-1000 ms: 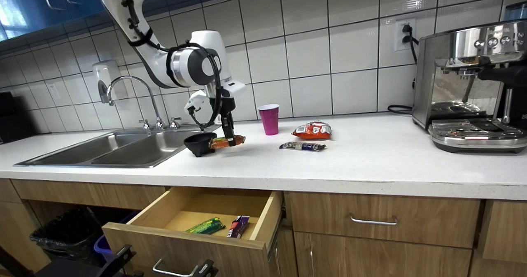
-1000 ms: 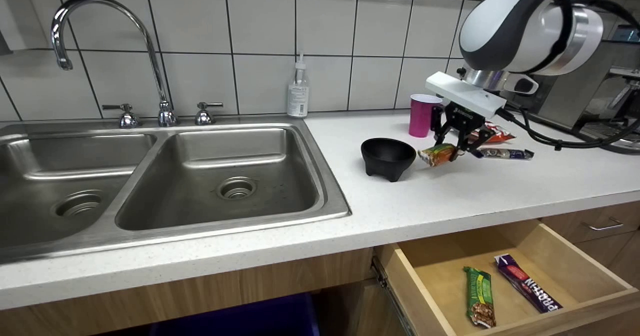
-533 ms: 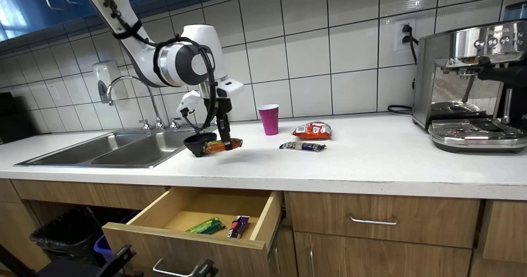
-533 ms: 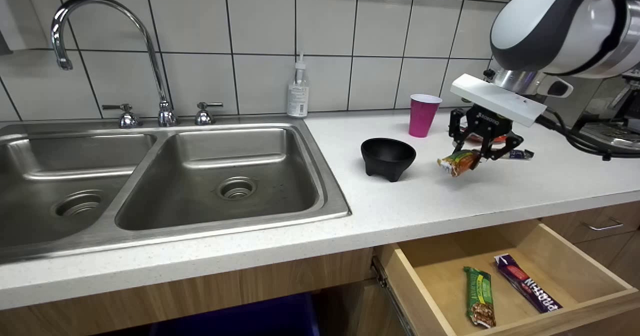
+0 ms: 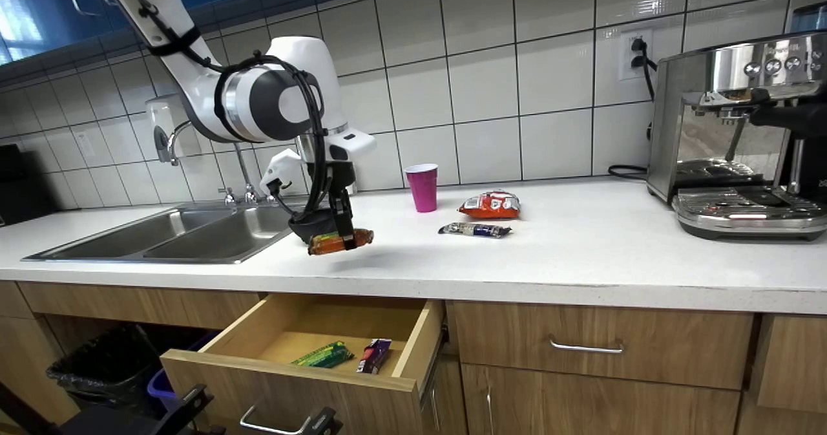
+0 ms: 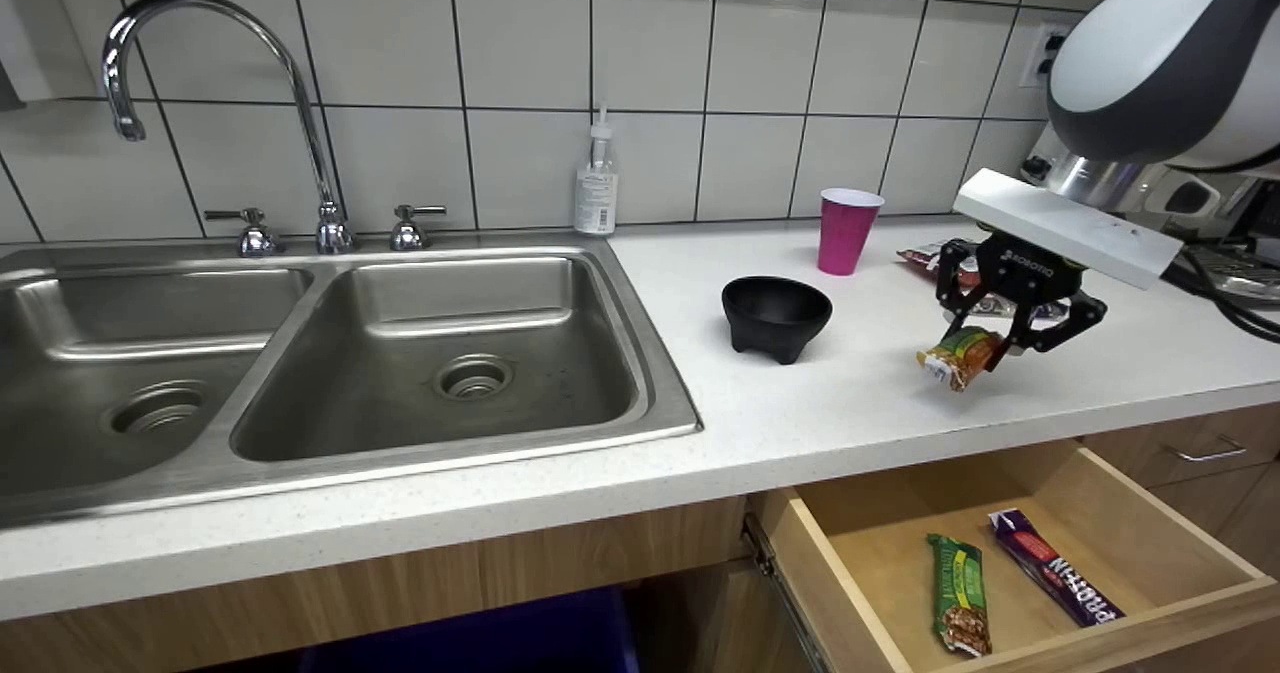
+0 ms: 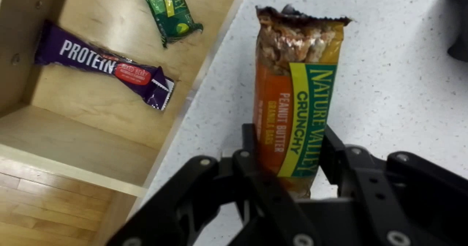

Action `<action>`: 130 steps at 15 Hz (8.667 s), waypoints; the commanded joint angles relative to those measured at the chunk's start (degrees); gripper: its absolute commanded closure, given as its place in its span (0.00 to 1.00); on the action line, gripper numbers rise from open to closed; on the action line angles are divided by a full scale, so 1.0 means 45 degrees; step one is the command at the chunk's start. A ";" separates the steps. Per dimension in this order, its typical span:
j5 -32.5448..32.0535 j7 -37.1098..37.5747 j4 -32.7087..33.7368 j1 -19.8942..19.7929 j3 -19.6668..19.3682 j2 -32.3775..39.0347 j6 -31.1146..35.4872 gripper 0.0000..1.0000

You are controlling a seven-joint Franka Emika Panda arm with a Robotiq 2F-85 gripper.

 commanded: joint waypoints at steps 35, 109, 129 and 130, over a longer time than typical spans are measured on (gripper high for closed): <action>0.1100 0.0190 -0.3559 -0.0580 0.0605 -0.1199 0.1566 0.82; 0.1161 -0.0082 0.5951 -0.2423 -0.0947 0.2957 -0.3180 0.00; 0.1041 0.0566 0.9523 -0.2918 -0.1606 0.5988 -0.4917 0.00; 0.1049 0.0577 0.9582 -0.2955 -0.1620 0.6051 -0.4978 0.00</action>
